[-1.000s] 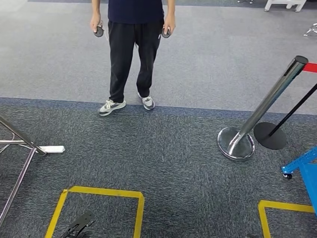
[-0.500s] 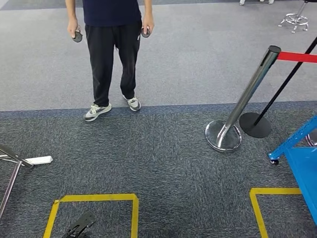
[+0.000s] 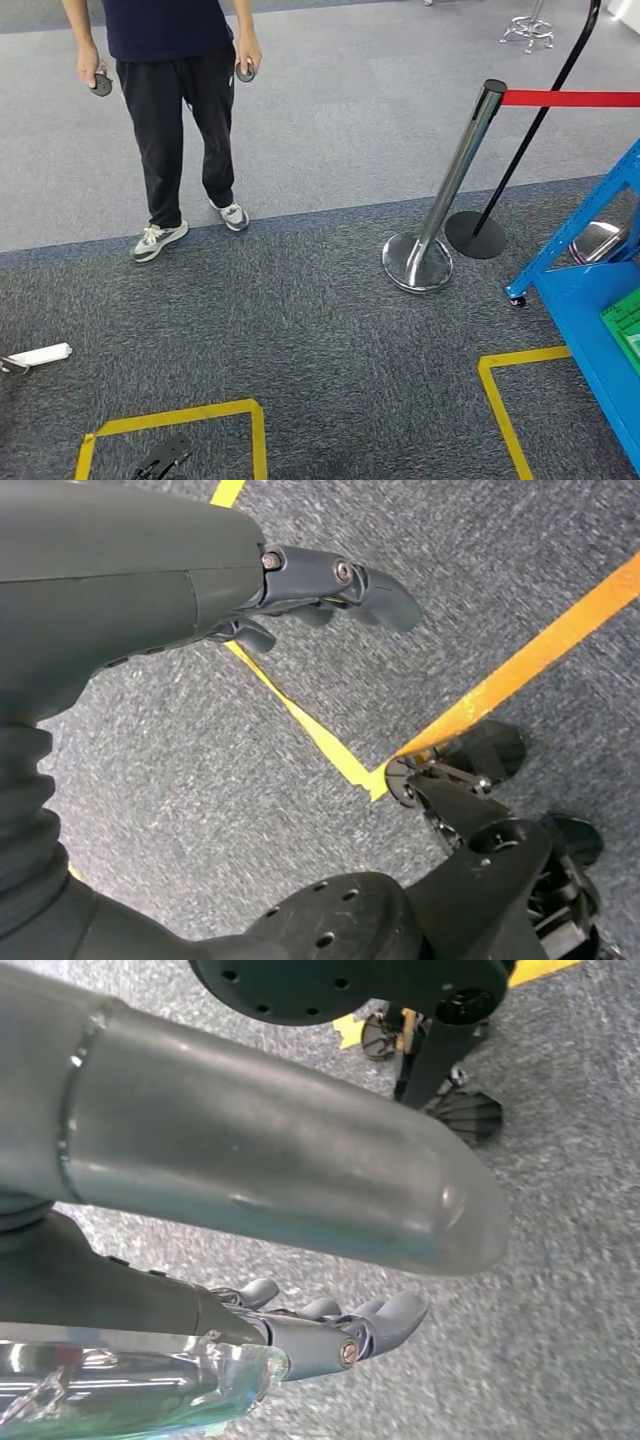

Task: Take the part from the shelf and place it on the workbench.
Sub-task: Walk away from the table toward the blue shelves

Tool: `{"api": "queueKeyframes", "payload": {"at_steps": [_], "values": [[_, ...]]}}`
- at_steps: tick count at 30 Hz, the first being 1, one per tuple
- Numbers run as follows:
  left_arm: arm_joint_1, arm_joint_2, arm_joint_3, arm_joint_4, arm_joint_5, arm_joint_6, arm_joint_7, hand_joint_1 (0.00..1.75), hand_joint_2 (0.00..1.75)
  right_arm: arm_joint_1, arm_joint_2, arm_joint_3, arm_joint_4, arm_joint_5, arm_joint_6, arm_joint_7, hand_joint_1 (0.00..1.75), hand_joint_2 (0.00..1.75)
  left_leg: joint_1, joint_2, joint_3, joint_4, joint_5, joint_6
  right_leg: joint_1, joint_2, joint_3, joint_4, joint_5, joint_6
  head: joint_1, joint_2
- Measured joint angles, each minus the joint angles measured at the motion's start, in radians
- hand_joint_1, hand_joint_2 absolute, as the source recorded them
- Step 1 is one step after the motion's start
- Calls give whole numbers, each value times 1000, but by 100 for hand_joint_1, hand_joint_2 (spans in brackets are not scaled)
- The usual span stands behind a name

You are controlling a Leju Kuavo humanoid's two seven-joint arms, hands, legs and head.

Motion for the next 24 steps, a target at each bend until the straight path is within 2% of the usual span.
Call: {"api": "queueKeyframes", "payload": {"at_steps": [1, 3, 5, 6, 7, 8, 9, 10, 11, 12, 13, 14, 16, 18, 20, 21, 22, 23, 24], "values": [[-2, 0, -1, 0, 0, 0, 0, 0, 175, 2, 0, 1, 0, 0, 1, 1, 0, 0, -1, 9, 0, -2, 3, 7, -2, -1, -4, 0, 1, 6, 0, 0], [-6, 0, -1, 0, 1, -1, 0, 0, 175, 3, 0, 2, -1, 0, 3, 2, 0, 0, 0, 26, 1, -7, 7, 20, -1, -35, -27, 39, -24, 14, 3, 0], [-7, 1, -1, 0, 1, -1, 1, 0, 175, -2, 0, 3, -3, 0, 5, 2, 0, 0, -2, 44, 1, -8, 7, 27, 1, -78, -84, 161, -89, 20, 6, 0], [-7, 0, -2, 0, 1, -2, 1, 0, 175, -4, 0, 3, -3, 0, 5, 2, 0, 0, -3, 54, 1, -8, 7, 29, 1, -86, -116, 232, -119, 23, 6, 0], [-7, 0, -2, 0, 1, -2, 1, 0, 175, -4, 0, 3, -4, -1, 5, 2, 0, 0, -4, 64, 1, -8, 6, 30, 0, -90, -138, 283, -136, 24, 6, 0], [-8, 0, -2, 0, 1, -2, 1, 0, 175, -3, 0, 3, -4, -1, 5, 2, 0, 0, -4, 73, 2, -8, 5, 31, 0, -91, -143, 297, -133, 25, 6, 0], [-9, 0, -2, 0, 1, -2, 1, 0, 175, -2, 0, 4, -4, -1, 5, 2, 0, 0, -5, 81, 4, -8, 5, 30, 0, -93, -126, 268, -113, 24, 6, 0], [-9, 0, -2, 0, 1, -2, 1, 0, 175, -2, 0, 4, -4, -1, 5, 2, 0, 0, -5, 88, 6, -7, 3, 28, 0, -100, -90, 202, -80, 23, 6, 0], [-10, 0, -2, 0, 1, -2, 1, 0, 175, -2, 0, 4, -4, -1, 5, 2, 0, 0, -6, 96, 8, -7, 1, 25, 2, -118, -48, 125, -54, 23, 6, 0], [-11, 1, -2, 0, 1, -2, 1, 0, 175, -4, 0, 4, -4, -1, 5, 2, 0, 0, -8, 102, 10, -6, -2, 21, 3, -131, -12, 61, -34, 19, 5, 0], [-12, 2, -2, 0, 1, -2, 0, 0, 175, -5, 0, 4, -5, -1, 5, 2, 0, 0, -11, 108, 11, -5, -4, 17, 5, -141, 11, 19, -24, 14, 5, 0], [-12, 2, -2, 0, 1, -2, 0, 0, 175, -6, 0, 4, -5, -1, 5, 2, 0, 0, -13, 113, 12, -4, -4, 13, 8, -143, 18, 6, -25, 8, 4, 0], [-14, 2, -2, 0, 1, -2, 1, 0, 175, -6, 0, 4, -6, -1, 5, 2, 0, 0, -13, 123, 13, -5, -6, 4, 8, -126, 16, 5, -21, -5, 4, 0], [-16, 1, -3, 0, 1, -2, 1, 0, 175, -6, 0, 3, -6, 0, 6, 2, 0, 0, -10, 104, 1, 23, -29, -7, 5, -111, 16, 1, -17, -17, 3, 0], [-18, 0, -3, 0, 1, -2, 0, 0, 175, -10, -1, 3, -7, 1, 7, 2, 0, 0, -7, 70, -50, 132, -89, -14, 3, -96, 15, -2, -14, -26, 0, 0], [-18, 0, -3, 0, 1, -2, 0, 0, 175, -12, -1, 3, -7, 2, 9, 2, 0, 0, -7, 62, -86, 205, -121, -16, 3, -88, 14, -2, -13, -28, 0, 0], [-19, 0, -3, 0, 1, -2, -1, 0, 175, -13, -1, 3, -7, 2, 10, 2, 0, 0, -6, 58, -116, 264, -139, -16, 3, -78, 14, -2, -13, -29, 0, 0], [-20, -1, -2, 0, 0, -1, -3, 0, 175, -14, -1, 2, -7, 4, 10, 2, 0, 0, -6, 57, -133, 292, -137, -16, 3, -68, 14, -2, -13, -29, -1, 0], [-24, -1, 0, 0, -2, 1, -5, 0, 175, -15, -1, -1, -8, 8, 10, 2, 0, 0, -5, 55, -131, 280, -116, -15, 3, -59, 15, -2, -13, -28, -1, 0]]}}
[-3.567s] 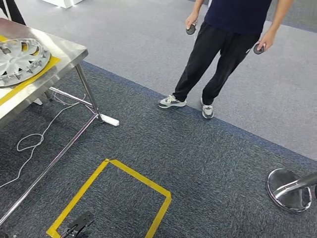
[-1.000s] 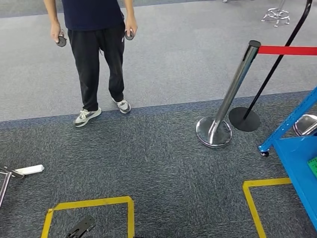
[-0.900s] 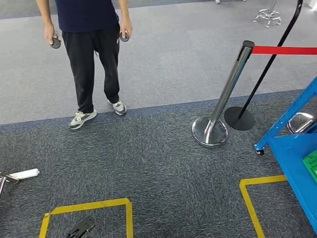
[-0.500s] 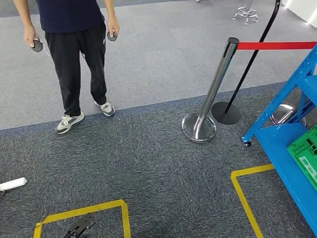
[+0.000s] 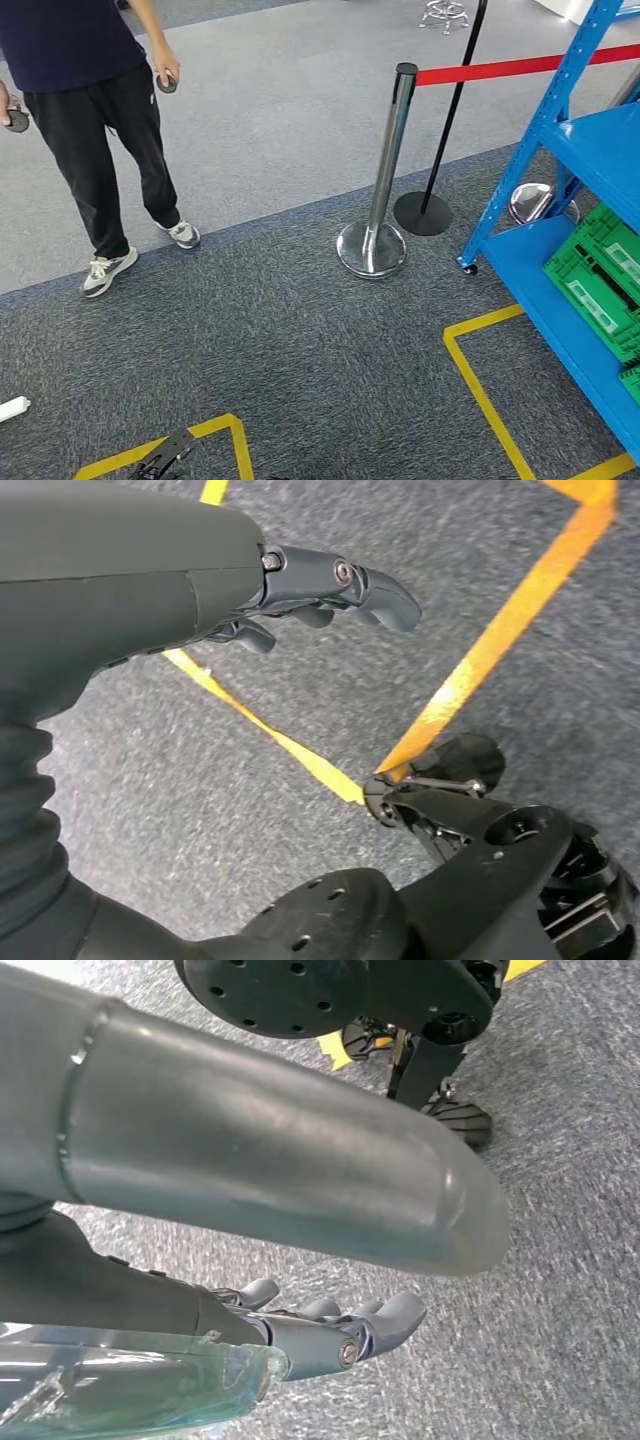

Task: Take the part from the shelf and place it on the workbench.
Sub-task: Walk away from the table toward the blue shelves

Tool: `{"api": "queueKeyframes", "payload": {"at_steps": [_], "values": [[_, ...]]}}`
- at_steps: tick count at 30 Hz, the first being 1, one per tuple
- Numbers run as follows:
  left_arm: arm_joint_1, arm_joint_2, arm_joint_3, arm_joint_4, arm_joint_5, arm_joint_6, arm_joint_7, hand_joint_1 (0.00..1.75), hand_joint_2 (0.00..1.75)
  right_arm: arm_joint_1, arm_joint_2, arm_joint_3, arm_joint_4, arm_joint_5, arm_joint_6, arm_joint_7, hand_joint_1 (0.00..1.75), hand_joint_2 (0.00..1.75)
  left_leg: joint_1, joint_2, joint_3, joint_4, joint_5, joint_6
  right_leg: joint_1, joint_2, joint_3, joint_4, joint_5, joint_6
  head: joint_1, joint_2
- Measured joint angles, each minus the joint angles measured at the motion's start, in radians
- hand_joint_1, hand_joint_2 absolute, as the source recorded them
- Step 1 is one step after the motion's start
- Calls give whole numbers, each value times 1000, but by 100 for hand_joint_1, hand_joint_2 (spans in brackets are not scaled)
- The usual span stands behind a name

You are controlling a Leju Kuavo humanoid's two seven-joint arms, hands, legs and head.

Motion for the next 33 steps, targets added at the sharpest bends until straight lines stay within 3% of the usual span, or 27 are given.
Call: {"api": "queueKeyframes", "payload": {"at_steps": [1, 3, 5, 7, 8, 10, 12, 14, 15, 16, 17, 19, 21, 24, 26, 28, 29, 30, 31, 33], "values": [[-4, 0, 3, 0, -4, 2, -2, 0, 175, -1, 0, -4, -1, 7, -1, 0, 0, 0, 2, -4, 22, -50, 37, 0, -1, 9, 1, 0, 0, 1, 0, 0], [-12, 0, 12, 0, -15, 4, -1, 0, 175, -8, 0, -16, -4, 31, 1, 4, 0, 0, 8, -36, 87, -191, 105, -1, -1, 28, 1, 3, 1, 7, 0, 0], [-18, 0, 24, 0, -24, 1, 7, 0, 175, -14, 1, -33, -6, 61, 13, 17, 0, 0, 12, -64, 123, -270, 124, 1, -2, 48, -7, 4, 5, 19, 0, 0], [-18, -1, 35, 0, -28, -5, 17, 0, 175, -14, 3, -50, -5, 86, 34, 36, 0, 0, 9, -58, 125, -280, 123, 13, -6, 65, -15, -1, 11, 33, 0, 0], [-17, -1, 40, 0, -29, -7, 22, 0, 175, -12, 5, -57, -4, 95, 45, 44, 0, 0, 8, -49, 126, -283, 125, 20, -7, 59, -19, 1, 10, 38, 1, 0], [-10, 0, 46, 0, -30, -8, 34, 0, 175, -9, 11, -66, -1, 104, 62, 55, 0, 0, 9, -32, 127, -289, 129, 34, -6, 19, -47, 54, -23, 45, 4, 0], [6, 0, 48, 1, -29, -8, 42, 0, 175, -9, 18, -75, 3, 107, 70, 60, 0, 0, 6, -11, 128, -289, 128, 41, -5, -22, -107, 184, -89, 50, 7, 0], [22, 1, 47, 1, -27, -7, 46, 0, 175, -5, 24, -80, 8, 108, 73, 62, 0, 0, 3, 10, 129, -289, 126, 44, -5, -31, -154, 286, -122, 52, 6, 0], [26, 1, 47, 1, -25, -6, 47, 0, 175, -1, 25, -82, 10, 109, 73, 62, 0, 0, 2, 18, 130, -289, 124, 44, -5, -33, -151, 283, -111, 52, 6, 0], [28, 1, 47, 1, -22, -5, 47, 0, 175, 3, 25, -83, 12, 109, 72, 62, 0, 0, 2, 25, 132, -289, 123, 43, -5, -36, -127, 238, -82, 51, 6, 0], [28, 1, 47, 1, -21, -5, 48, 0, 175, 6, 26, -85, 13, 110, 72, 62, 0, 0, 1, 31, 135, -289, 121, 41, -5, -46, -88, 167, -48, 50, 7, 0], [26, 2, 48, 1, -19, -5, 48, 0, 175, 5, 26, -90, 15, 112, 71, 62, 0, 0, -3, 42, 139, -287, 115, 33, 0, -71, -20, 42, -9, 43, 6, 0], [21, 2, 48, 1, -18, -6, 48, 0, 175, 3, 26, -95, 16, 116, 69, 63, 0, 0, -7, 54, 141, -285, 113, 25, 6, -75, -3, 7, -7, 32, 5, 0], [6, 0, 48, 1, -18, -14, 50, 0, 175, 2, 26, -101, 19, 121, 69, 70, 0, 0, -3, 55, 140, -275, 100, 10, 4, -52, -3, 3, -1, 14, 4, 0], [-1, -3, 47, 3, -18, -25, 52, 0, 175, -2, 27, -104, 21, 123, 70, 74, 0, 0, 0, 28, 104, -193, 50, 2, -1, -39, -1, -2, 3, 5, 2, 0], [-2, -7, 47, 9, -18, -35, 54, 0, 175, -5, 28, -105, 25, 124, 71, 77, 0, 0, 0, 8, 37, -58, -9, -1, -2, -24, -3, -2, 3, 1, 0, 0], [0, -8, 46, 13, -19, -38, 54, 0, 175, -5, 28, -105, 28, 124, 72, 79, 0, 0, 1, 5, 12, -13, -19, -2, -2, -15, -3, -2, 3, 1, -1, 0], [1, -8, 45, 17, -19, -40, 55, 0, 175, -4, 29, -105, 30, 124, 72, 80, 0, 0, 1, 4, 3, -3, -10, -2, -2, -5, -3, -2, 4, 1, -1, 0], [1, -9, 44, 20, -20, -41, 55, 0, 175, -3, 29, -105, 32, 125, 72, 80, 0, 0, 1, 1, 13, -31, 17, -1, -3, 4, -2, -2, 4, 2, -1, 0], [-1, -8, 44, 27, -21, -42, 52, 0, 175, -3, 30, -106, 34, 129, 72, 80, 0, 0, 6, -21, 71, -157, 90, -3, -5, 23, -2, -1, 5, 8, -1, 0]]}}
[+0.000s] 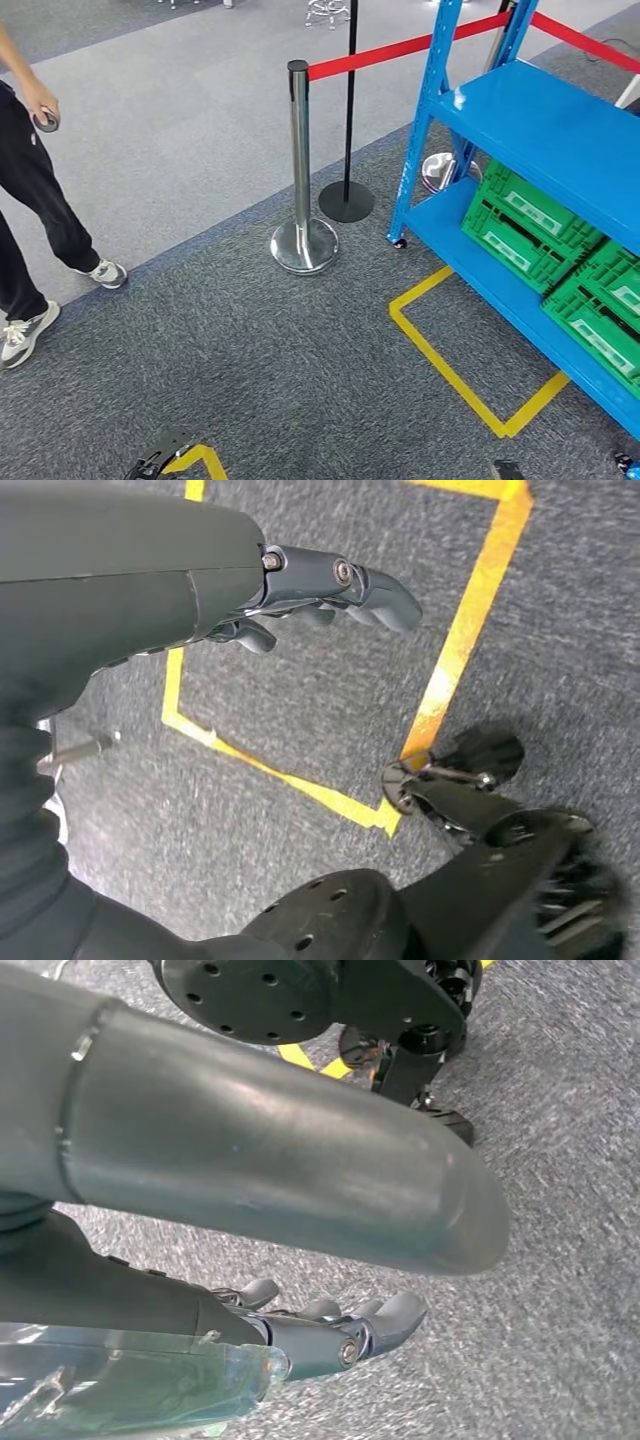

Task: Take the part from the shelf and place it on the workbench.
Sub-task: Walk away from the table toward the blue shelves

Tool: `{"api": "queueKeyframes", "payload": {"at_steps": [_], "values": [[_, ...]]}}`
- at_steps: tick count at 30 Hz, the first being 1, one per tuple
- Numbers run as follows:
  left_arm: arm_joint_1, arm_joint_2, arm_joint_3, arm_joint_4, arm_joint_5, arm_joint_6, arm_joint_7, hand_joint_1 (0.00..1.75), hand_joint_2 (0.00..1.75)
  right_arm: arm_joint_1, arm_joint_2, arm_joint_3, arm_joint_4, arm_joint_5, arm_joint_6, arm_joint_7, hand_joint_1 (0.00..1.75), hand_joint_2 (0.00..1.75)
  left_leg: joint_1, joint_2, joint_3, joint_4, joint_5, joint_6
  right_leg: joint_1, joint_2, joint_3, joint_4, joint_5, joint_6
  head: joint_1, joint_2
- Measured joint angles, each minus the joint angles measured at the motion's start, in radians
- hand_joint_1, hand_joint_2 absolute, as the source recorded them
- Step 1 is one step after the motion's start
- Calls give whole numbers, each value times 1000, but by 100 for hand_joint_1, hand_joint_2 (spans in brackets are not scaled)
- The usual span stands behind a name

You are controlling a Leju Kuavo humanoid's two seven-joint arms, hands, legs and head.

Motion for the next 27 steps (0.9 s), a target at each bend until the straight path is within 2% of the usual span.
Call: {"api": "queueKeyframes", "payload": {"at_steps": [1, 3, 5, 6, 8, 9, 10, 11, 12, 13, 15, 17, 18, 20, 22, 23, 25, 26, 27], "values": [[-2, 0, 0, 3, 0, 0, -2, 0, 175, -1, 0, -2, 1, 4, 1, 0, 0, 0, 3, -15, 29, -61, 23, 0, 0, 9, -2, 3, 0, 5, 0, 0], [-7, 0, 0, 8, 1, 0, -4, 0, 175, -2, 1, -6, 4, 9, 4, 0, 0, 0, 4, -32, 54, -119, 32, 5, 0, 25, -10, 5, 3, 16, 0, 0], [-13, 0, 0, 11, 1, 0, -4, 0, 175, 2, 2, -8, 7, 11, 6, 0, 0, 0, 2, -20, 55, -125, 33, 18, -4, 35, -18, 2, 6, 27, 0, 0], [-16, 0, 0, 12, 1, 0, -4, 0, 175, 4, 3, -8, 8, 11, 6, 0, 0, 0, 2, -13, 55, -126, 34, 25, -4, 25, -24, 10, -1, 31, 1, 0], [-19, 0, 1, 14, 1, 0, -5, 0, 175, 2, 5, -10, 10, 11, 6, 0, 0, 0, 2, 4, 55, -130, 37, 38, -2, -13, -59, 81, -45, 37, 3, 0], [-19, 0, 1, 16, 1, 0, -6, 0, 175, 0, 6, -12, 11, 12, 7, 0, 0, 0, 0, 12, 55, -129, 36, 42, -1, -33, -89, 146, -79, 39, 4, 0], [-18, -1, 1, 18, 1, 0, -6, 0, 175, -1, 7, -14, 12, 13, 8, 0, 0, 0, -2, 21, 55, -129, 36, 45, -1, -44, -120, 214, -109, 40, 4, 0], [-18, -1, 0, 19, 1, -1, -7, 0, 175, -1, 9, -15, 13, 13, 9, 1, 0, 0, -3, 30, 56, -129, 35, 46, -1, -50, -143, 266, -126, 41, 4, 0], [-18, -2, 0, 20, 1, -1, -8, 0, 175, 1, 10, -16, 14, 14, 11, 2, 0, 0, -4, 38, 57, -129, 34, 47, -1, -53, -150, 284, -126, 40, 4, 0], [-18, -4, 0, 20, 1, -2, -9, 0, 175, 2, 11, -16, 15, 15, 12, 3, 0, 0, -4, 46, 58, -129, 32, 47, -1, -56, -137, 262, -106, 39, 4, 0], [-19, -7, 1, 21, 0, -4, -11, 0, 175, 3, 11, -19, 17, 18, 14, 5, 0, 0, -5, 60, 65, -128, 27, 43, 1, -75, -67, 131, -46, 36, 4, 0], [-19, -9, 0, 23, 0, -5, -12, 0, 175, 0, 12, -23, 19, 22, 14, 5, 0, 0, -8, 72, 69, -126, 21, 34, 6, -95, -9, 28, -16, 28, 3, 0], [-19, -9, 0, 24, 0, -5, -12, 0, 175, 0, 12, -23, 19, 24, 14, 6, 0, 0, -10, 78, 71, -125, 20, 30, 9, -97, 0, 11, -15, 23, 3, 0], [-19, -10, 0, 25, 0, -6, -12, 0, 175, 3, 13, -23, 21, 25, 15, 6, 0, 0, -10, 88, 73, -127, 18, 21, 11, -82, 0, 9, -14, 13, 2, 0], [-19, -10, 0, 25, 0, -6, -12, 0, 175, 5, 13, -23, 21, 27, 17, 8, 0, 0, -8, 72, 66, -106, -1, 10, 7, -68, 2, 4, -11, 2, 1, 0], [-19, -10, 0, 25, 0, -6, -13, 0, 175, 3, 13, -23, 22, 27, 19, 9, 0, 0, -7, 56, 48, -66, -25, 5, 4, -61, 3, 1, -9, -3, 0, 0], [-17, -10, 0, 26, 0, -6, -13, 0, 175, 0, 14, -24, 23, 28, 22, 11, 0, 0, -6, 29, -19, 70, -89, 0, 3, -46, 2, 1, -8, -7, -2, 0], [-15, -10, 0, 26, 0, -6, -13, 0, 175, 0, 14, -23, 23, 28, 23, 12, 0, 0, -6, 25, -53, 133, -109, -1, 3, -37, 2, 1, -9, -8, -2, 0], [-14, -10, 0, 26, 0, -6, -13, 0, 175, 1, 14, -23, 24, 28, 24, 12, 0, 0, -6, 23, -75, 166, -110, -1, 2, -28, 2, 1, -9, -8, -2, 0]]}}
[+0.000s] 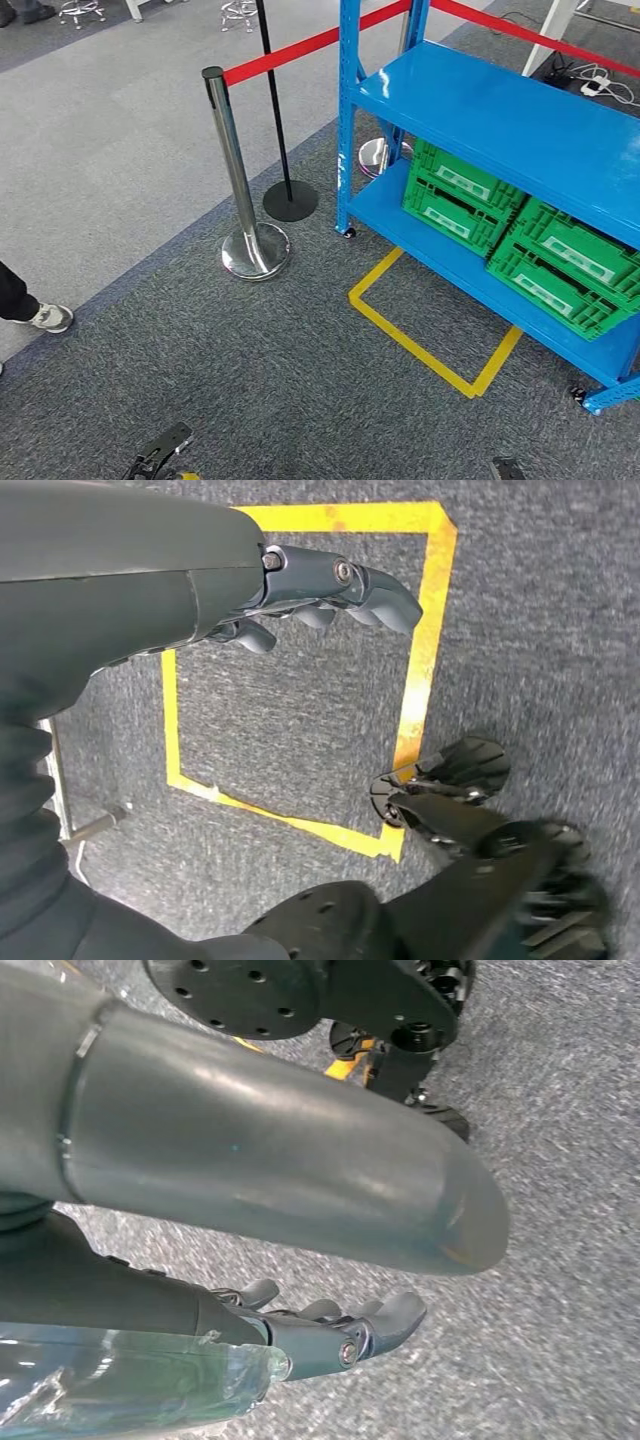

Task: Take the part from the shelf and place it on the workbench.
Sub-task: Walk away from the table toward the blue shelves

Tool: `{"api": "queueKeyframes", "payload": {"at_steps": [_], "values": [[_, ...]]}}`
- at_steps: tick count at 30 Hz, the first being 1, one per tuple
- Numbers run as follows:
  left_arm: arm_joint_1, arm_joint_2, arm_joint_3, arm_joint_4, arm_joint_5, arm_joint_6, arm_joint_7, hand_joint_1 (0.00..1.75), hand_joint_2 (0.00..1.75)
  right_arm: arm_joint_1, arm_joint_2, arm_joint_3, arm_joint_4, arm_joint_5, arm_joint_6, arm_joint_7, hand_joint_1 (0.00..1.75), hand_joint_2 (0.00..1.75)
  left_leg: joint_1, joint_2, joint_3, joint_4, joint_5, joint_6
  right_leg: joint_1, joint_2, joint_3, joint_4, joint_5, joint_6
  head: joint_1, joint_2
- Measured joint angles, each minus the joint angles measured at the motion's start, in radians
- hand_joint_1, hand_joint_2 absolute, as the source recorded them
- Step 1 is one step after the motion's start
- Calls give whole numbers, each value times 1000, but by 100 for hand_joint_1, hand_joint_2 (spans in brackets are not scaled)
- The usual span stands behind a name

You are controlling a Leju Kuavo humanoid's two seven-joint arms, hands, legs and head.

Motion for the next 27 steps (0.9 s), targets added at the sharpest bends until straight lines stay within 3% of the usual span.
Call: {"api": "queueKeyframes", "payload": {"at_steps": [1, 2, 4, 6, 8, 9, 11, 13, 14, 15, 16, 17, 19, 21, 24, 26, 27], "values": [[1, 0, 0, 0, 0, 0, 0, 0, 175, 1, 0, 0, 0, 0, 0, 0, 0, 0, 0, -1, -2, -6, 20, 0, -1, 9, 1, 0, 0, 0, 0, 0], [1, 0, 0, 0, 0, 0, 0, 0, 175, 1, 0, 0, 1, 0, 0, 0, 0, 0, 2, -5, 15, -50, 55, 1, -2, 19, 2, 0, 0, 1, 0, 0], [0, 1, 0, 0, 0, 0, 0, 0, 175, -1, 1, 0, 1, 1, 0, 0, 0, 0, 8, -38, 79, -190, 126, 0, -2, 39, 2, 3, -1, 6, -1, 0], [-2, 1, 0, 1, 0, 0, 0, 0, 175, -2, 1, -2, 1, 3, -1, 0, 0, 0, 13, -68, 118, -277, 149, 2, -2, 57, -4, 6, 1, 17, -1, 0], [-3, 0, 0, 1, -1, -1, 0, 0, 175, 1, 1, -2, 1, 6, -3, 1, 0, 0, 12, -63, 121, -289, 147, 13, -5, 74, -13, 2, 5, 30, -1, 0], [-4, 0, 0, 2, -2, -1, 0, 0, 175, 4, 1, -2, 1, 9, -4, 1, 0, 0, 11, -54, 122, -291, 149, 20, -6, 69, -17, 4, 4, 36, -1, 0], [-5, 1, 0, 2, -3, -2, -1, 0, 175, 5, 1, -1, 1, 13, -5, 2, 0, 0, 12, -35, 123, -296, 152, 33, -5, 28, -45, 54, -31, 45, 3, 0], [-3, 1, 0, 3, -4, -2, -1, 0, 175, 1, 1, -1, 1, 16, -5, 4, 0, 0, 9, -15, 123, -297, 152, 40, -4, -17, -105, 184, -101, 50, 6, 0], [-2, 1, 0, 4, -4, -2, -1, 0, 175, 1, 1, -1, 1, 16, -4, 6, 0, 0, 8, -5, 124, -296, 151, 42, -4, -24, -135, 250, -129, 53, 6, 0], [-1, 1, 0, 4, -5, -2, -1, 0, 175, 2, 1, -1, 1, 17, -3, 8, 0, 0, 7, 4, 124, -296, 150, 42, -4, -27, -154, 290, -140, 54, 6, 0], [-1, 0, 0, 5, -5, -2, -1, 0, 175, 4, 2, 0, 1, 17, -1, 10, 0, 0, 6, 13, 125, -296, 149, 42, -4, -28, -152, 290, -130, 54, 6, 0], [-1, 0, 0, 5, -6, -2, -1, 0, 175, 5, 2, 0, 1, 17, 0, 11, 0, 0, 6, 21, 127, -296, 148, 41, -4, -31, -129, 248, -102, 54, 6, 0], [-2, -1, 0, 6, -6, -2, -1, 0, 175, 4, 2, 0, 1, 17, 1, 12, 0, 0, 5, 36, 133, -295, 143, 35, -2, -55, -49, 102, -40, 50, 6, 0], [-3, -1, 0, 6, -6, -2, -1, 0, 175, 2, 2, 0, 1, 18, 1, 12, 0, 0, 1, 48, 138, -293, 139, 26, 3, -71, 0, 15, -13, 40, 5, 0], [-6, -1, 0, 6, -6, -2, -1, 0, 175, 4, 2, 0, 2, 19, 2, 12, 0, 0, 2, 61, 140, -293, 135, 11, 4, -52, 2, 6, -9, 21, 4, 0], [-7, -1, 0, 6, -6, -2, -1, 0, 175, 2, 2, 0, 2, 19, 2, 12, 0, 0, 4, 40, 126, -258, 108, 0, 0, -38, 3, 2, -4, 9, 2, 0], [-7, -1, 0, 7, -6, -3, -1, 0, 175, 1, 2, -1, 2, 19, 2, 12, 0, 0, 5, 24, 104, -210, 81, -5, -3, -31, 4, 0, -3, 5, 0, 0]]}}
